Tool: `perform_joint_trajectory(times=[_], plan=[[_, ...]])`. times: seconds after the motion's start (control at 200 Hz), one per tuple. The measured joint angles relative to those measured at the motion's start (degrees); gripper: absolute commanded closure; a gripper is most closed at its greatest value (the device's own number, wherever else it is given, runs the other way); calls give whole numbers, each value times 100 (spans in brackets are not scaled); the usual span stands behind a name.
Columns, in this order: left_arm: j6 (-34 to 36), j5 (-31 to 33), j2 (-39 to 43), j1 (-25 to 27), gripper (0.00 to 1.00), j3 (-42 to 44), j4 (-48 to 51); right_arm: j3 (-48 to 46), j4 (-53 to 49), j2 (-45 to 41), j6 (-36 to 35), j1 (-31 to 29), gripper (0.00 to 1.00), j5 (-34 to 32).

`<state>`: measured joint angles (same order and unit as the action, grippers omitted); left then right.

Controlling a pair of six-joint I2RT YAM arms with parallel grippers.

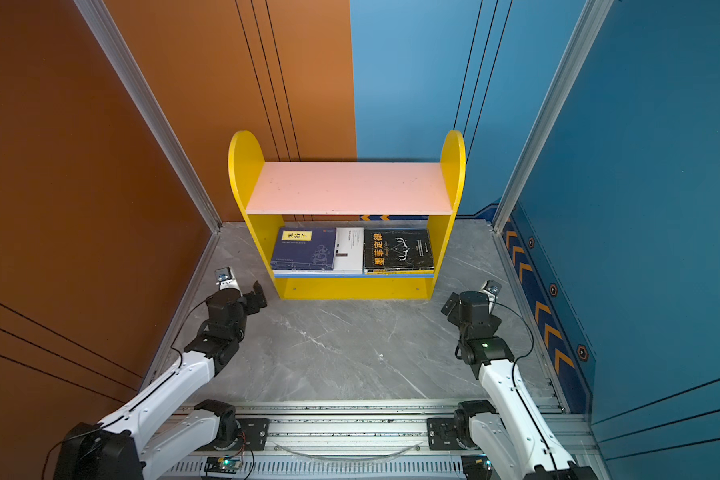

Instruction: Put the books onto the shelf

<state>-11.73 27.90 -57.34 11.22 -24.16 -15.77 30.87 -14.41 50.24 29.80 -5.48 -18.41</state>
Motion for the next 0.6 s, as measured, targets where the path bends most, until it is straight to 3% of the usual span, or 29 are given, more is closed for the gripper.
perform_joint_trajectory(times=[0.215,0.386,0.601], plan=[[487,-114,-863,-345,2,890,-1755,153,382,1051,-352,-225,0,-553],[734,-269,-1661,-496,2,1027,-2894,175,1113,1681,-968,-579,0,-1021],[855,-721,-2787,-835,2,1040,-4404,-101,2920,2251,-1864,-800,0,-1331]])
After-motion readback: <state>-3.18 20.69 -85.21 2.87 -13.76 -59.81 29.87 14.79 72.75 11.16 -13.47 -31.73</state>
